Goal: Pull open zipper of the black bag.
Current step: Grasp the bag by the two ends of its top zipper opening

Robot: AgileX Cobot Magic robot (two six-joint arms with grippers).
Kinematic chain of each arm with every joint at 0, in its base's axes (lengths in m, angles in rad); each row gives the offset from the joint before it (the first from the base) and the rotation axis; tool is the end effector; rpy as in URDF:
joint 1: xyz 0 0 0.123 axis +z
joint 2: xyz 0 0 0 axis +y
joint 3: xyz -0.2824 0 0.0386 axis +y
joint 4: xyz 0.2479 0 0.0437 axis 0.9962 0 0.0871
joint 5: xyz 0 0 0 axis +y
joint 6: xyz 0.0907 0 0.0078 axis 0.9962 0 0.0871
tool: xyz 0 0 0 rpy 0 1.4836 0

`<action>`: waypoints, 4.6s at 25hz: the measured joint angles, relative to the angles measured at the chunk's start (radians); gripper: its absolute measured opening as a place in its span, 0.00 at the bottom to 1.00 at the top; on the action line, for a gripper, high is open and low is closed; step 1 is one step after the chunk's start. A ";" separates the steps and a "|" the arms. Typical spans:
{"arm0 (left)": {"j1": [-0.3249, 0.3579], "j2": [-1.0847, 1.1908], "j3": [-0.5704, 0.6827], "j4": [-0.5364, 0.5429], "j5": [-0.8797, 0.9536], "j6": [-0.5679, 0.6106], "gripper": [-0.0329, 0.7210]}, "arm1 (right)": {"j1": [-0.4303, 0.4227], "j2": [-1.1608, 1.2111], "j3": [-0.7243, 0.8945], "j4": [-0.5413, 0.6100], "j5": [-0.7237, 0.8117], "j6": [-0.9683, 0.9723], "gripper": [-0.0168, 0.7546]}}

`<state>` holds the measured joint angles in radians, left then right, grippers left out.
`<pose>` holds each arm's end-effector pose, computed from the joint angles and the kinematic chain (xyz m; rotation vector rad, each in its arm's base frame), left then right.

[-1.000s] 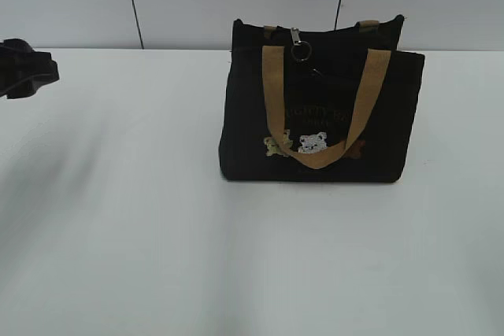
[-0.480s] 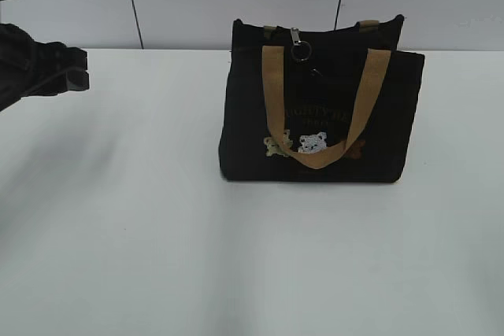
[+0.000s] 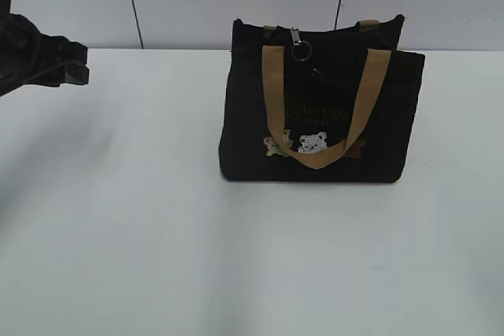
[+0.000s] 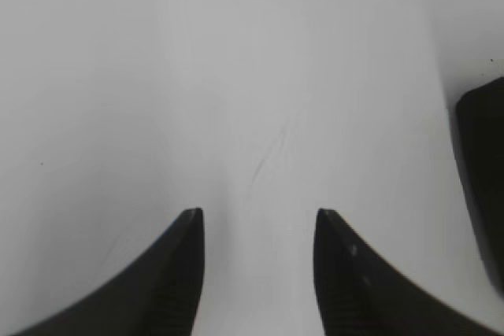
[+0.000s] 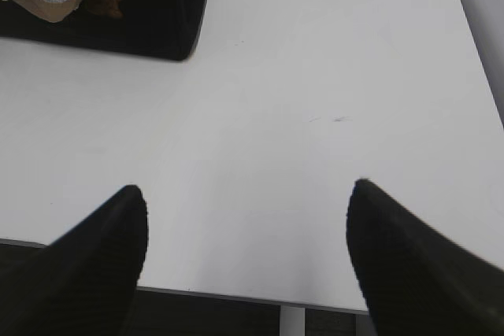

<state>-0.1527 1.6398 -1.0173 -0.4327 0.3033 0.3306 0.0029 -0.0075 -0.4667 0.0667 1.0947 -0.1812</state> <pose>0.3411 -0.0641 0.2274 0.1412 2.3864 -0.2620 -0.0039 0.0054 0.2653 -0.1967 2.0930 -0.0265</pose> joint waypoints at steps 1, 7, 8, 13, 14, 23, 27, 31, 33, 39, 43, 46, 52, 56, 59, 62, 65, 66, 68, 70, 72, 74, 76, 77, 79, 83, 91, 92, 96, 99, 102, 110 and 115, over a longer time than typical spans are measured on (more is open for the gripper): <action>0.000 0.009 -0.004 -0.022 0.003 0.030 0.50 | 0.000 0.000 0.000 0.000 0.000 0.000 0.79; 0.002 0.070 -0.044 -0.203 0.031 0.265 0.50 | 0.000 0.000 0.000 0.000 0.000 0.000 0.79; 0.002 0.079 -0.054 -0.237 0.036 0.310 0.50 | 0.000 0.000 0.000 0.000 0.000 0.000 0.79; 0.009 0.118 -0.100 -0.391 0.075 0.532 0.50 | 0.000 0.000 0.000 0.000 0.000 0.000 0.79; 0.015 0.126 -0.106 -0.451 0.095 0.597 0.49 | 0.000 0.000 0.000 0.000 0.000 0.000 0.79; 0.156 0.219 -0.114 -1.013 0.368 1.277 0.46 | 0.000 0.000 0.000 0.000 0.000 0.000 0.79; 0.171 0.247 -0.114 -1.091 0.436 1.482 0.46 | 0.000 0.000 0.000 0.000 0.000 0.000 0.79; 0.171 0.266 -0.115 -1.154 0.473 1.630 0.46 | 0.000 0.000 0.000 0.000 0.000 0.000 0.79; 0.171 0.286 -0.117 -1.201 0.490 1.682 0.46 | 0.000 0.000 0.000 0.000 0.000 0.000 0.79; 0.171 0.318 -0.117 -1.241 0.493 1.717 0.46 | 0.000 0.000 0.000 0.000 0.000 0.000 0.79; 0.171 0.318 -0.117 -1.242 0.522 1.719 0.46 | 0.000 0.000 0.000 0.000 0.000 0.000 0.79; 0.171 0.318 -0.117 -1.242 0.543 1.719 0.46 | 0.000 0.000 0.000 0.000 0.000 0.000 0.79; 0.171 0.318 -0.117 -1.242 0.563 1.719 0.46 | 0.000 0.000 0.000 0.000 0.000 0.000 0.79; 0.171 0.320 -0.117 -1.242 0.587 1.737 0.49 | 0.000 0.000 0.000 0.000 0.000 0.000 0.79; 0.171 0.338 -0.117 -1.252 0.624 1.768 0.57 | 0.000 0.000 0.000 0.000 0.000 0.000 0.79; 0.171 0.380 -0.133 -1.270 0.690 1.802 0.65 | 0.000 0.000 0.000 0.000 0.000 0.000 0.79; 0.160 0.442 -0.195 -1.270 0.741 1.809 0.68 | 0.000 0.000 0.000 0.000 0.000 0.000 0.79; 0.153 0.458 -0.218 -1.269 0.750 1.811 0.69 | 0.000 0.000 0.000 0.000 0.000 0.000 0.79; 0.132 0.492 -0.289 -1.247 0.758 1.811 0.69 | 0.000 0.000 0.000 0.000 0.000 0.000 0.79; 0.107 0.520 -0.344 -1.227 0.760 1.812 0.69 | 0.000 0.000 0.000 0.000 0.000 0.000 0.79; 0.078 0.553 -0.407 -1.199 0.760 1.812 0.69 | 0.000 0.000 0.000 0.000 0.000 0.000 0.79; 0.056 0.582 -0.451 -1.184 0.756 1.812 0.69 | 0.000 0.000 0.000 0.000 0.000 0.000 0.79; 0.038 0.611 -0.484 -1.174 0.751 1.814 0.69 | 0.000 0.000 0.000 0.000 0.000 0.000 0.79; 0.031 0.625 -0.499 -1.171 0.751 1.815 0.69 | 0.000 0.000 0.000 0.000 0.000 0.000 0.79; 0.021 0.651 -0.529 -1.166 0.750 1.815 0.69 | 0.000 0.000 0.000 0.000 0.000 0.000 0.79; 0.001 0.700 -0.599 -1.165 0.733 1.815 0.69 | 0.000 0.000 0.000 0.000 0.000 0.000 0.79; -0.049 0.781 -0.717 -1.160 0.713 1.816 0.69 | 0.000 0.000 0.000 0.000 0.000 0.000 0.79; -0.055 0.788 -0.725 -1.159 0.709 1.816 0.69 | 0.000 0.000 0.000 0.000 0.000 0.000 0.79; -0.069 0.805 -0.733 -1.158 0.700 1.816 0.63 | 0.000 0.000 0.000 0.000 0.000 0.000 0.79; -0.073 0.813 -0.733 -1.154 0.699 1.816 0.54 | 0.000 0.000 0.000 0.000 0.000 0.000 0.79; -0.073 0.813 -0.733 -1.153 0.699 1.816 0.45 | 0.000 0.000 0.000 0.000 0.000 0.000 0.79; -0.073 0.813 -0.735 -1.129 0.703 1.822 0.07 | 0.000 0.000 0.000 0.000 0.000 0.000 0.79; -0.073 0.813 -0.735 -1.127 0.705 1.822 0.07 | 0.000 0.000 0.000 0.000 0.000 0.000 0.79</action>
<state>-0.2256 2.4533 -1.7519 -1.5601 1.0086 2.1530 0.0029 -0.0075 -0.4667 0.0667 1.0947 -0.1812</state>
